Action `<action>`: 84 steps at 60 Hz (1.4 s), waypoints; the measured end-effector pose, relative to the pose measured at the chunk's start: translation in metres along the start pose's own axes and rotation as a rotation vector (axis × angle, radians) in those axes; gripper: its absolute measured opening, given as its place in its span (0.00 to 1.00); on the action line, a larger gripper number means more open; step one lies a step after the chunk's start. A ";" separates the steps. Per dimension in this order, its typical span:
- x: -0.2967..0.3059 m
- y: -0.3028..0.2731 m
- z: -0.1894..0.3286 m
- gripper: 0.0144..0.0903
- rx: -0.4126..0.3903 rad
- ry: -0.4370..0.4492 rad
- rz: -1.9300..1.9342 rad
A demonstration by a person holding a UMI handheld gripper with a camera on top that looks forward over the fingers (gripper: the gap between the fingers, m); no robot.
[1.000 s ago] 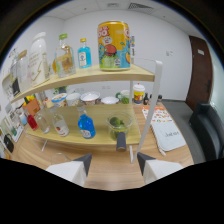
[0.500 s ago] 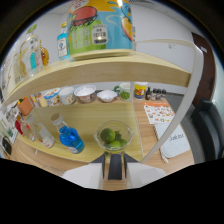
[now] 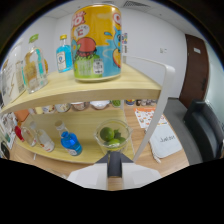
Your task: Make me a cup of Mojito.
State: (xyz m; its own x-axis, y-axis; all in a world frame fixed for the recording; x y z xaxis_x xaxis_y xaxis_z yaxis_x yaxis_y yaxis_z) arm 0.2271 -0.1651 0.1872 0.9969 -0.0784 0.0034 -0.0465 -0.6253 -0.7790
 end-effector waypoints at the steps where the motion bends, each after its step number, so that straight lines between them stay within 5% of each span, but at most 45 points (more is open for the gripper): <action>1: 0.000 -0.001 -0.003 0.02 0.004 0.001 0.004; 15: -0.021 0.009 -0.050 0.02 0.050 -0.010 0.046; 37: -0.088 0.076 -0.075 0.02 0.009 -0.047 0.062; 49: -0.101 0.089 -0.063 0.02 -0.011 0.032 -0.057; 70: -0.101 0.035 -0.062 0.02 0.207 0.257 -0.762; 84: -0.116 0.011 -0.069 0.02 0.369 0.333 -1.201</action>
State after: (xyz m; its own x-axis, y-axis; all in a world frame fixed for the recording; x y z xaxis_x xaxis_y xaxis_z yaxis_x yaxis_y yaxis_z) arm 0.1065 -0.2170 0.2216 0.3369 0.1569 0.9284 0.9323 -0.1935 -0.3057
